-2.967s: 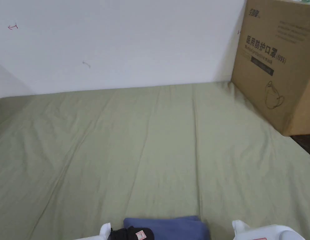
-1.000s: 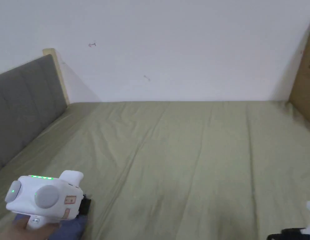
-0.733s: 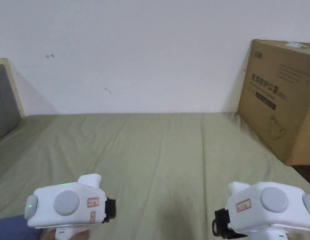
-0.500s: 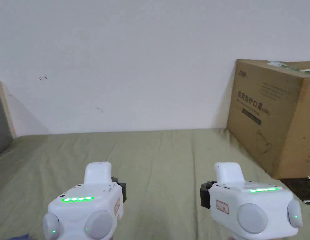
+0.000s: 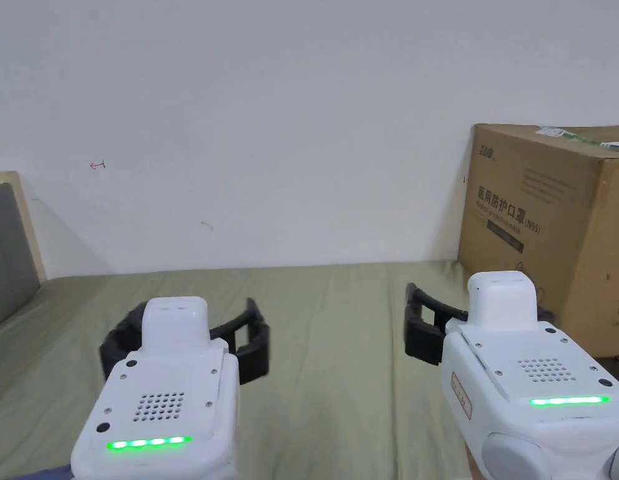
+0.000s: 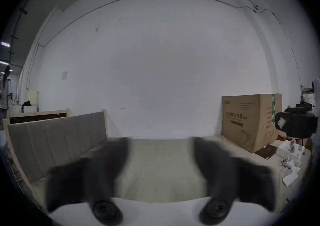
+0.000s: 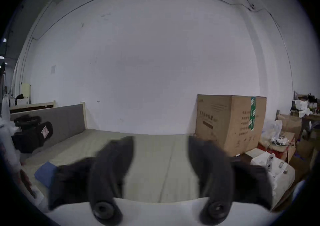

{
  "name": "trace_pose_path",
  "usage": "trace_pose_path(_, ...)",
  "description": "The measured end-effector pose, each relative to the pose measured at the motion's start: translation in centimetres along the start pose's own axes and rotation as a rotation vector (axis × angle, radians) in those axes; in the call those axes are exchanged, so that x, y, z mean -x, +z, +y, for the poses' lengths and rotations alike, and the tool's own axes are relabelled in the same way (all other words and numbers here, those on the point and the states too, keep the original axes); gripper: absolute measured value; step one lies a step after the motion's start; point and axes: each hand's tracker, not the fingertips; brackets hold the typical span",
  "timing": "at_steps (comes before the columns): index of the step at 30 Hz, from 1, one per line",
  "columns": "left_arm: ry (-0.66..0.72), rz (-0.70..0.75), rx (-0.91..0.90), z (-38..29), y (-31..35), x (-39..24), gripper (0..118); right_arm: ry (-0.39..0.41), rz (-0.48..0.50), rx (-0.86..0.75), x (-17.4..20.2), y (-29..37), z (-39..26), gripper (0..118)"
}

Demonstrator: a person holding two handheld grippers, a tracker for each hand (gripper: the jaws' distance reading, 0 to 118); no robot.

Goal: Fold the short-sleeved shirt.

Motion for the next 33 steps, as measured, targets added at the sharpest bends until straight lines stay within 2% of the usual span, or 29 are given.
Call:
trace_pose_path(1, 0.0, -0.01, 0.003, 0.0, -0.1, 0.2, 118, -0.004, 0.001, 0.001, 0.0, -0.1, -0.1, 115)
trace_pose_path(2, 0.001, 0.006, -0.019, -0.3, 0.5, 0.1, 118, -0.012, 0.002, 0.013, -0.2, -0.2, -0.3, 118)
trace_pose_path(4, -0.018, 0.039, -0.035, -0.5, 0.8, 0.1, 118, -0.017, 0.0, 0.029, -0.1, -0.2, -0.2, 118)
trace_pose_path(15, -0.008, 0.005, -0.026, -0.1, 0.9, 0.2, 118, -0.009, -0.026, 0.011, 0.1, 0.2, 0.2, 118)
trace_pose_path(19, 0.06, -0.099, 0.031, 0.0, 0.7, 0.9, 118, -0.008, -0.014, 0.01, 0.1, 0.2, 0.2, 118)
trace_pose_path(33, 0.114, -0.079, 0.068, 0.5, 0.4, 1.5, 118, 0.006, -0.016, 0.031, 0.2, 0.0, -0.4, 118)
